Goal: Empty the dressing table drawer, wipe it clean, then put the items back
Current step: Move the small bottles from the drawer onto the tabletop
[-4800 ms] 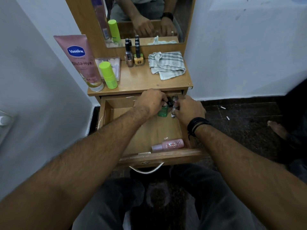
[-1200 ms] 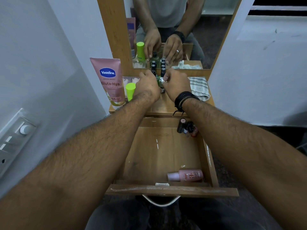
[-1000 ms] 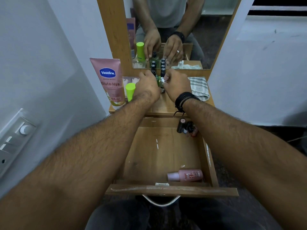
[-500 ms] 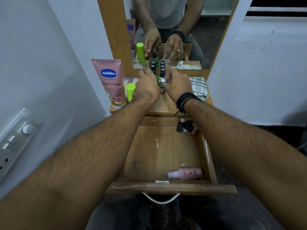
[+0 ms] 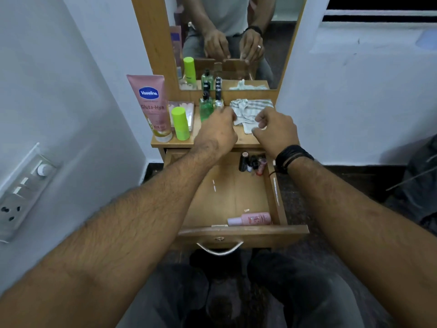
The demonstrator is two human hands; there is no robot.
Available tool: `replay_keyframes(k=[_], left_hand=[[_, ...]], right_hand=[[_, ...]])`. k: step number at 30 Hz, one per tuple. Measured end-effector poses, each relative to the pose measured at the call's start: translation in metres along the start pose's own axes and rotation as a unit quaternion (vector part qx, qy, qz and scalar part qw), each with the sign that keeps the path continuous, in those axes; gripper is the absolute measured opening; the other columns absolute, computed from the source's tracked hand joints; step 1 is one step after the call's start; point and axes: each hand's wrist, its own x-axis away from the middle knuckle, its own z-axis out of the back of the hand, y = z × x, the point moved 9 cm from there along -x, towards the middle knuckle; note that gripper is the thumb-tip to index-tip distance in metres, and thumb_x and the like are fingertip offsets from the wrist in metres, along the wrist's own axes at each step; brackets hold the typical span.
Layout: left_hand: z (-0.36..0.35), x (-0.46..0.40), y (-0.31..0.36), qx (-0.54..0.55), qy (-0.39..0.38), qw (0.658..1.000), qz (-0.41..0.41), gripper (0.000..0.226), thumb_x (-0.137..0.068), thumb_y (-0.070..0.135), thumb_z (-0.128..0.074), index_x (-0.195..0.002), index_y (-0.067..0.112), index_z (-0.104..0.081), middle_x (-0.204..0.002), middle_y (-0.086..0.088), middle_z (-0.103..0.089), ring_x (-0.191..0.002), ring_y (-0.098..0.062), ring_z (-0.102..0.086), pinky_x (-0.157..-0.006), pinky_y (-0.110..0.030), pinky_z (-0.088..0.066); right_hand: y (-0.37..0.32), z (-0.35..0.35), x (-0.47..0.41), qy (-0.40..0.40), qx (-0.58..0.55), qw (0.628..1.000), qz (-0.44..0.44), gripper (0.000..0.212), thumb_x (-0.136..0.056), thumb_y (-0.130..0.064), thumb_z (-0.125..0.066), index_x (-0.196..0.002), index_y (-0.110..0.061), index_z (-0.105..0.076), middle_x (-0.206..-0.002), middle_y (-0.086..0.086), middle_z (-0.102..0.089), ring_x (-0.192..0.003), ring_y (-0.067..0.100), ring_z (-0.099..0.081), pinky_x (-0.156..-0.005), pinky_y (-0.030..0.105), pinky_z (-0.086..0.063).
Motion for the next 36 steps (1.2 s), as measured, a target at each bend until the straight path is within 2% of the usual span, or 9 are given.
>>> replay_keyframes(k=[3, 6, 10, 12, 16, 20, 27, 33, 36], left_hand=[[-0.028, 0.014, 0.004, -0.026, -0.060, 0.998, -0.018, 0.024, -0.094, 0.014, -0.057, -0.115, 0.020, -0.066, -0.123, -0.005, -0.062, -0.111, -0.026, -0.059, -0.093, -0.038, -0.050], [-0.053, 0.023, -0.001, -0.059, -0.106, 0.992, -0.016, 0.023, -0.096, 0.020, -0.055, -0.116, 0.021, -0.065, -0.121, -0.006, -0.062, -0.111, -0.029, -0.059, -0.093, -0.039, -0.050], [-0.081, 0.034, -0.006, -0.103, -0.157, 0.982, -0.017, 0.026, -0.097, 0.026, -0.051, -0.119, 0.025, -0.064, -0.123, -0.006, -0.063, -0.111, -0.033, -0.061, -0.091, -0.044, -0.052], [-0.093, 0.038, -0.005, -0.125, -0.175, 0.976, -0.024, 0.029, -0.098, 0.028, -0.050, -0.124, 0.026, -0.062, -0.124, -0.006, -0.063, -0.110, -0.033, -0.062, -0.089, -0.045, -0.054], [-0.111, 0.042, -0.003, -0.144, -0.191, 0.971, -0.024, 0.036, -0.099, 0.024, -0.049, -0.134, 0.026, -0.053, -0.129, -0.007, -0.060, -0.113, -0.036, -0.061, -0.084, -0.048, -0.054], [-0.121, 0.040, 0.004, -0.125, -0.201, 0.971, -0.035, 0.037, -0.098, 0.029, -0.052, -0.134, 0.029, -0.055, -0.132, -0.004, -0.058, -0.114, -0.035, -0.060, -0.087, -0.050, -0.054], [-0.134, 0.035, 0.004, -0.123, -0.220, 0.967, -0.028, 0.033, -0.100, 0.041, -0.053, -0.132, 0.039, -0.059, -0.129, 0.002, -0.055, -0.113, -0.032, -0.059, -0.089, -0.054, -0.055], [-0.141, 0.036, 0.000, -0.130, -0.231, 0.964, -0.024, 0.034, -0.100, 0.042, -0.053, -0.133, 0.036, -0.059, -0.133, 0.002, -0.050, -0.119, -0.032, -0.055, -0.093, -0.054, -0.052], [-0.140, 0.035, 0.002, -0.119, -0.222, 0.967, -0.027, 0.031, -0.099, 0.038, -0.055, -0.130, 0.032, -0.059, -0.135, 0.001, -0.049, -0.117, -0.032, -0.056, -0.091, -0.054, -0.053]], right_hand=[[0.027, -0.003, 0.018, -0.029, 0.034, 0.998, -0.034, 0.020, -0.087, -0.017, -0.061, -0.106, -0.021, -0.066, -0.102, 0.003, -0.070, -0.100, 0.026, -0.062, -0.082, 0.032, -0.046], [0.051, -0.009, 0.030, -0.063, 0.076, 0.993, -0.063, 0.020, -0.087, -0.020, -0.060, -0.105, -0.024, -0.067, -0.107, 0.004, -0.069, -0.103, 0.029, -0.062, -0.088, 0.036, -0.051], [0.070, -0.021, 0.041, -0.088, 0.123, 0.986, -0.066, 0.013, -0.091, -0.027, -0.059, -0.098, -0.028, -0.069, -0.106, 0.001, -0.068, -0.097, 0.027, -0.064, -0.086, 0.039, -0.054], [0.076, -0.030, 0.044, -0.101, 0.137, 0.983, -0.065, 0.016, -0.093, -0.031, -0.057, -0.102, -0.029, -0.071, -0.108, 0.001, -0.068, -0.098, 0.027, -0.064, -0.086, 0.042, -0.055], [0.082, -0.044, 0.045, -0.123, 0.146, 0.979, -0.067, 0.023, -0.094, -0.033, -0.058, -0.114, -0.034, -0.069, -0.115, 0.001, -0.065, -0.104, 0.028, -0.063, -0.088, 0.046, -0.055], [0.083, -0.054, 0.042, -0.137, 0.157, 0.976, -0.060, 0.029, -0.094, -0.036, -0.058, -0.121, -0.035, -0.067, -0.116, 0.003, -0.063, -0.105, 0.030, -0.063, -0.088, 0.049, -0.055], [0.085, -0.061, 0.037, -0.150, 0.163, 0.974, -0.053, 0.026, -0.095, -0.039, -0.059, -0.118, -0.037, -0.069, -0.116, 0.002, -0.061, -0.105, 0.029, -0.061, -0.088, 0.047, -0.054], [0.087, -0.064, 0.034, -0.147, 0.171, 0.973, -0.053, 0.021, -0.094, -0.040, -0.061, -0.112, -0.032, -0.070, -0.115, 0.002, -0.059, -0.104, 0.029, -0.061, -0.089, 0.047, -0.054], [0.087, -0.064, 0.032, -0.142, 0.174, 0.973, -0.048, 0.017, -0.093, -0.040, -0.061, -0.106, -0.030, -0.068, -0.113, 0.001, -0.057, -0.102, 0.029, -0.060, -0.087, 0.046, -0.054]])
